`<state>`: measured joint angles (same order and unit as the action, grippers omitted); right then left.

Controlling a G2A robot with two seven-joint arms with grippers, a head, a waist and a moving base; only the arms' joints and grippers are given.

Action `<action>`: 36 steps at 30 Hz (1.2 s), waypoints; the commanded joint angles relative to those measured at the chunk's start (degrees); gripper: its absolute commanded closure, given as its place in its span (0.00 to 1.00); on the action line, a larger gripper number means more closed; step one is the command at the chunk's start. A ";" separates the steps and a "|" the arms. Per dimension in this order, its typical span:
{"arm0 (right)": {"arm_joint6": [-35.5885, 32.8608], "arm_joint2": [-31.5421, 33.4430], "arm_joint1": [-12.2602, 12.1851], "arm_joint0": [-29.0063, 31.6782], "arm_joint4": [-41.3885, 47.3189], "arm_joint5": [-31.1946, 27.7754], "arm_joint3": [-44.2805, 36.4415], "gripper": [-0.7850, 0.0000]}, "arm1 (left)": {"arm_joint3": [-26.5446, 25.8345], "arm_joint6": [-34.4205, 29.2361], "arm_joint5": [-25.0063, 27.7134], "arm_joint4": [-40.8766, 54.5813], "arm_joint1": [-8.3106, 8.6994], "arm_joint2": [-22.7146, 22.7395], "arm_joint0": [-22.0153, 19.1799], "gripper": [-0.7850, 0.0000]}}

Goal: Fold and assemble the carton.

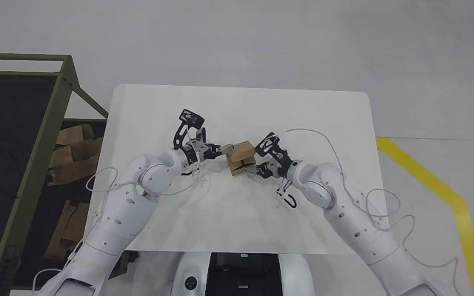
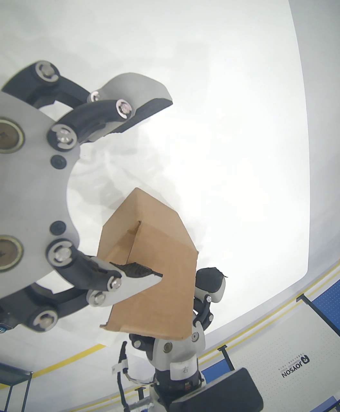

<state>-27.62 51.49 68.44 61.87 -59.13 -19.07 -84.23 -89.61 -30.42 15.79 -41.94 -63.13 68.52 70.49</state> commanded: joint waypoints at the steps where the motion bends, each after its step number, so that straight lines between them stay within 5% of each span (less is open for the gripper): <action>1: -0.11 1.45 -0.37 0.40 1.59 -2.80 -0.37 0.00 | -0.47 0.17 -0.10 -0.07 0.02 0.13 0.44 0.00; 13: -1.78 9.13 -2.45 5.43 3.17 -6.16 -10.20 0.00 | -1.57 1.05 0.25 -1.60 -0.04 -0.49 1.69 0.00; 36: -5.92 4.43 -1.31 3.52 0.01 -1.50 -9.73 0.00 | -0.40 0.87 1.05 -2.74 -0.55 -2.69 1.13 0.00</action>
<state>-33.57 56.01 67.09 65.52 -59.16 -20.57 -94.14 -90.14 -29.50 16.78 -44.74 -63.64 65.99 71.74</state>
